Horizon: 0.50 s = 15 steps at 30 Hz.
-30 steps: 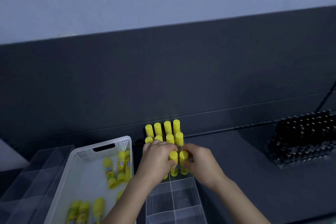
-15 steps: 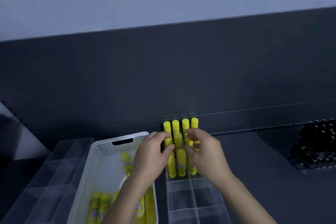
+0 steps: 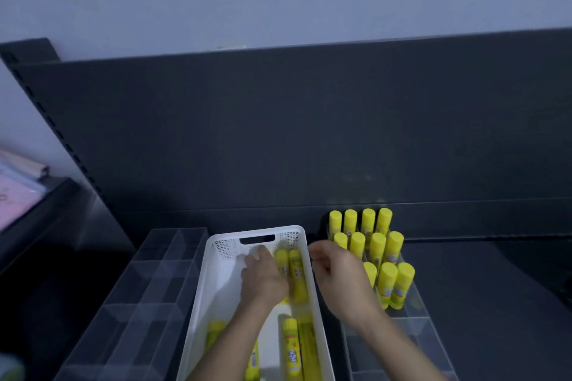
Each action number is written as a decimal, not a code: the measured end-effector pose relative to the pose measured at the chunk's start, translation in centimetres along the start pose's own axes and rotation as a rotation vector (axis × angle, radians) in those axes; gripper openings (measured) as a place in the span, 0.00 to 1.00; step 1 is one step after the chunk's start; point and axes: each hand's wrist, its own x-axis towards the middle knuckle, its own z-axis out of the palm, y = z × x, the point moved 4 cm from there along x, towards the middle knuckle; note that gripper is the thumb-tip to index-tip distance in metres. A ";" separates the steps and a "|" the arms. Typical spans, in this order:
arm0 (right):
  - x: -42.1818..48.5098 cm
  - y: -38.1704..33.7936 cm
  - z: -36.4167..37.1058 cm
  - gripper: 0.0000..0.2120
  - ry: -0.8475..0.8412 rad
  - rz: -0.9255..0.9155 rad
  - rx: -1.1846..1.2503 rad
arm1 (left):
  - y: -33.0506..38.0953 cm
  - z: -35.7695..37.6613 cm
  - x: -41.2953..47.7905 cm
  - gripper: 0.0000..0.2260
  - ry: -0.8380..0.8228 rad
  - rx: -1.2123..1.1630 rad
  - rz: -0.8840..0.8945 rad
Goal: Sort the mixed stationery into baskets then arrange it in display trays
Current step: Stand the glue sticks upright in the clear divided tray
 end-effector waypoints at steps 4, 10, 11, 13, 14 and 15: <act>0.1 -0.3 0.6 0.15 0.005 -0.003 -0.038 | -1.6 -0.2 0.5 0.27 0.026 0.059 -0.028; 1.2 -1.0 5.0 0.14 -0.199 0.053 -0.258 | -4.6 -3.8 -0.4 0.18 0.177 -0.121 0.007; 1.5 -1.2 6.0 0.15 -0.261 0.087 -0.305 | -4.8 -4.4 -0.6 0.18 0.200 -0.164 0.032; 2.0 -1.5 7.9 0.14 -0.372 0.104 -0.439 | -5.3 -5.5 -1.1 0.17 0.247 -0.264 0.090; 2.1 -1.4 8.5 0.14 -0.398 0.096 -0.523 | -5.3 -5.7 -1.4 0.16 0.265 -0.316 0.116; 2.1 -1.2 9.2 0.15 -0.408 0.086 -0.608 | -5.5 -5.8 -1.8 0.16 0.273 -0.371 0.129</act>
